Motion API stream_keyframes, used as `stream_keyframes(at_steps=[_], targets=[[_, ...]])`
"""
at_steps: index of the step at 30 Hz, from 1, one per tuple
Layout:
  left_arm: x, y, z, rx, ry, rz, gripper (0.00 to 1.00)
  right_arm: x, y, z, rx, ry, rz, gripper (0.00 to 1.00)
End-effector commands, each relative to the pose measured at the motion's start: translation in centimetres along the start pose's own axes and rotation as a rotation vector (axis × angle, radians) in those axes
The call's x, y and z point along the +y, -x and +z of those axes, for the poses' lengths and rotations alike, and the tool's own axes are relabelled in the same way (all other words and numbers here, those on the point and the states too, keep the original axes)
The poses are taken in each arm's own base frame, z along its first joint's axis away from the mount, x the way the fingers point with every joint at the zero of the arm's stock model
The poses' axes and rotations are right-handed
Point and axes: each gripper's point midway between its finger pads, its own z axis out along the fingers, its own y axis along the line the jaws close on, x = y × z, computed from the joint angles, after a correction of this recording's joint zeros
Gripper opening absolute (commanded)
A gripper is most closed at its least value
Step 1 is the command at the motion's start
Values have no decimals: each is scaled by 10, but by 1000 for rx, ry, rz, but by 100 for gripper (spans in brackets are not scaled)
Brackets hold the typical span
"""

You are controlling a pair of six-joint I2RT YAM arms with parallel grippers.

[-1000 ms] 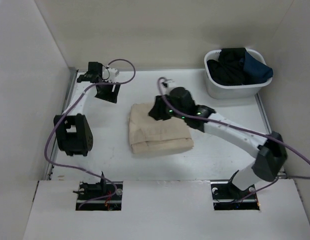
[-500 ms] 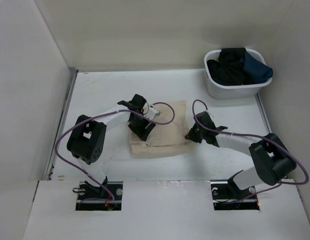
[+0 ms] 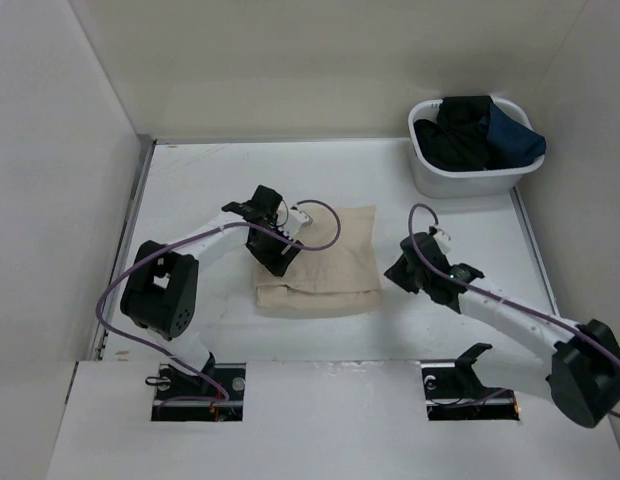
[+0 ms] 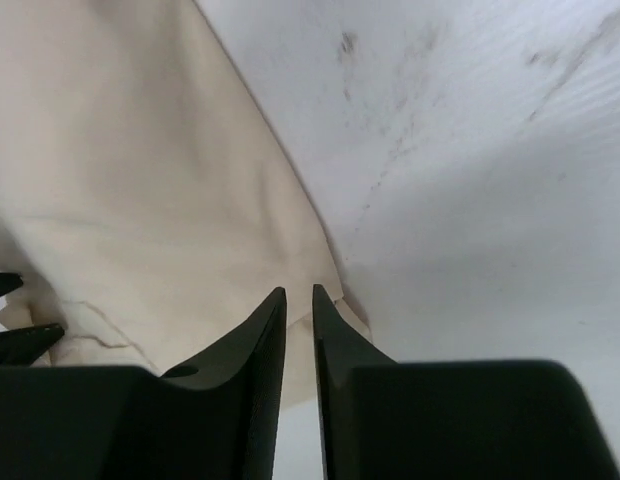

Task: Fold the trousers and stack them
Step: Fold the trousers

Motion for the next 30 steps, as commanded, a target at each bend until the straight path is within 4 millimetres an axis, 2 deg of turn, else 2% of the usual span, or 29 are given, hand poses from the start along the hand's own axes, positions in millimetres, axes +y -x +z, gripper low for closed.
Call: stream_keyframes(at_steps=[1, 3, 4, 5, 8, 10, 12, 14, 15, 18, 21, 30], targets=[[17, 43, -51, -167, 89, 8, 65, 6, 60, -37, -194, -41, -87, 27], [19, 54, -68, -211, 111, -16, 65, 5, 95, -56, -271, -45, -128, 48], [19, 60, -78, -236, 120, -27, 65, 4, 110, -64, -294, -44, -151, 62], [20, 67, -90, -269, 133, -39, 66, 3, 125, -71, -308, -39, -180, 100], [37, 87, -135, -395, 212, -90, 67, -4, 158, -88, -293, -32, -240, 100], [67, 90, -162, -470, 309, -166, 69, -15, 172, -95, -286, -56, -246, 100], [106, 73, -176, -502, 414, -280, 70, -29, 185, -100, -300, -92, -234, 100], [138, 44, -175, -494, 483, -403, 70, -42, 195, -103, -327, -131, -195, 100], [147, 31, -173, -484, 499, -455, 70, -45, 197, -105, -333, -139, -182, 100], [158, 3, -165, -454, 517, -545, 69, -46, 204, -109, -354, -145, -168, 100], [163, -5, -168, -460, 537, -573, 69, -47, 210, -116, -379, -151, -168, 100], [174, 0, -191, -494, 588, -563, 69, -43, 232, -139, -474, -135, -170, 100]])
